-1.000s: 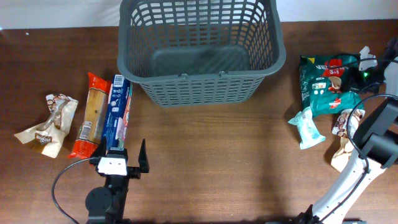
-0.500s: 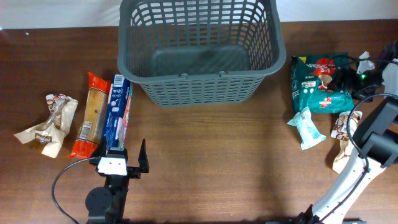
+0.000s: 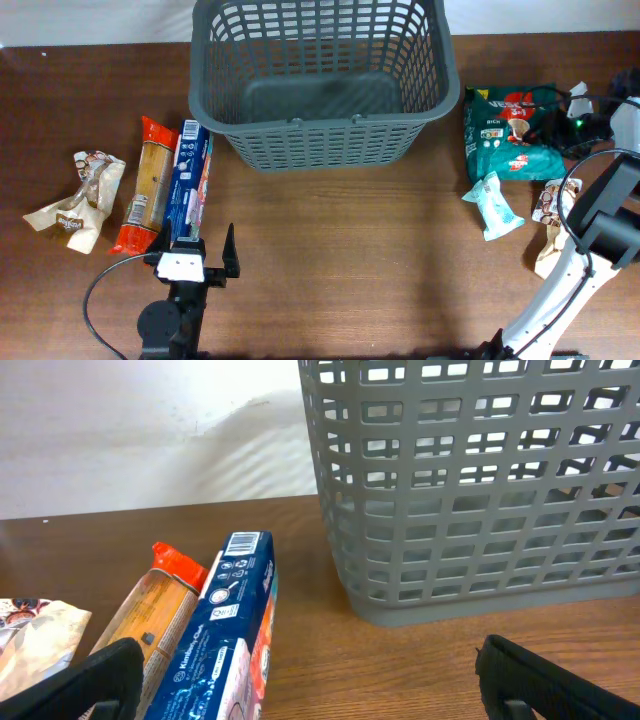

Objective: Pack container
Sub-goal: 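Grasp the green Nescafé bag with the right gripper and lift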

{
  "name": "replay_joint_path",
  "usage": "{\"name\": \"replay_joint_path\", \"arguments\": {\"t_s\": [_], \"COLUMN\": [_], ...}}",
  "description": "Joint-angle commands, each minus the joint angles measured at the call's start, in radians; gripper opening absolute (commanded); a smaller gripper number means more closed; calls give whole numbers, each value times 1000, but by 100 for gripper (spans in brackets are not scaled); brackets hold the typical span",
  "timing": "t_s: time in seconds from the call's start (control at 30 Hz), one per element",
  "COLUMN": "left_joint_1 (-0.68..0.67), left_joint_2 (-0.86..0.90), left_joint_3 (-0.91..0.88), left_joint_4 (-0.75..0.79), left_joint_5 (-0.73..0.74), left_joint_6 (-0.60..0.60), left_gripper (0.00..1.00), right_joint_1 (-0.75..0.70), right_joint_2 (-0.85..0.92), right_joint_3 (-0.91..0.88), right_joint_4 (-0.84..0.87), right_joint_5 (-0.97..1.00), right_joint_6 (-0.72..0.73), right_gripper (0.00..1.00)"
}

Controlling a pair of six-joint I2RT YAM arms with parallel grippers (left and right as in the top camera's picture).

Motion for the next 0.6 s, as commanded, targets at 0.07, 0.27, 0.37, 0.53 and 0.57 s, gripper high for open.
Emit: {"name": "replay_joint_path", "arguments": {"t_s": [0.07, 0.27, 0.37, 0.53, 0.57], "left_joint_1": [-3, -3, -3, -3, -3], "left_joint_2": [-6, -6, -6, -6, -6], "left_joint_3": [-6, -6, -6, -6, -6], "left_joint_4": [1, 1, 1, 1, 1], "left_joint_5": [11, 11, 11, 11, 11], "left_joint_6": [-6, -6, -6, -6, -6], "left_gripper": [99, 99, 99, 99, 99], "right_joint_1": [16, 6, -5, -10, -10], "right_joint_2": [55, 52, 31, -51, -72], "right_joint_3": [-28, -23, 0, 92, 117], "right_joint_4": [12, 13, -11, -56, -64], "right_joint_5": [-20, -20, -21, -21, -20], "right_joint_6": [25, 91, 109, 108, 108], "right_gripper": [4, 4, 4, 4, 4]}}
